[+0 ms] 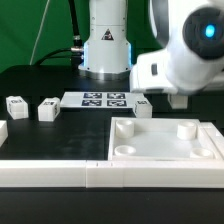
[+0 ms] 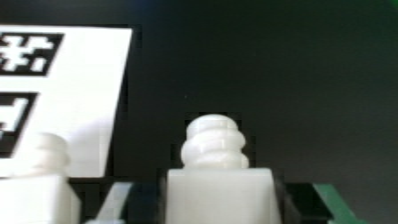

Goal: Assemble one leg

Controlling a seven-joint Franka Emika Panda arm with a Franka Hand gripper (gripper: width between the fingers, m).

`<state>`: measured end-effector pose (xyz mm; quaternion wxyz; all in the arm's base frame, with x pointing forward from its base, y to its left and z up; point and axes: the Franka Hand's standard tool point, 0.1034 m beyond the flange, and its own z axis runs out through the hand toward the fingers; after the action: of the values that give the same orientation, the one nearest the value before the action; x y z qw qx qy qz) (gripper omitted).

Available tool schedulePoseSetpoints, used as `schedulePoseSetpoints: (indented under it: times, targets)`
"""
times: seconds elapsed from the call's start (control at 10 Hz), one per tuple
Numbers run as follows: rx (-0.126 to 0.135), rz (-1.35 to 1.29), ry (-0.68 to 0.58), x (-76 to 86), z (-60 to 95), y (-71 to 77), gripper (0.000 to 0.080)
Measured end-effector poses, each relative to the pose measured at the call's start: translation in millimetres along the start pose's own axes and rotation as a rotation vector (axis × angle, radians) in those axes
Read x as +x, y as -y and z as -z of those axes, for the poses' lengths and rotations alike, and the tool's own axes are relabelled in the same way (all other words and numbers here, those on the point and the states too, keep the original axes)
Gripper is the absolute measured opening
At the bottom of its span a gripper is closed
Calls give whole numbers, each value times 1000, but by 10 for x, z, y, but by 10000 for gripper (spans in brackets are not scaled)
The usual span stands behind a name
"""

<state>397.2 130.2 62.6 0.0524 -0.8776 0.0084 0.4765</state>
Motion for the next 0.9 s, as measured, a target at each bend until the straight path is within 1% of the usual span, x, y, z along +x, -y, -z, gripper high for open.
schedulePoseSetpoints:
  times: [0.1,0.3,0.4,0.5,0.6,0.7,0.8,0.9]
  targets:
    - [2,-2,14,-117,80,-31,290]
    - [3,1,-19,-233,227,-27,290]
    - [2,-1,-13,-235,185,-36,290]
    - [7,-1,-90,-129,220,-20,290]
    - [9,-1,-208,-111,273,-12,290]
    - [8,-2,-290,-147,261,-21,290]
    - [9,-4,-351,-126,262,-33,290]
    - [10,21,-448,12,355,-48,290]
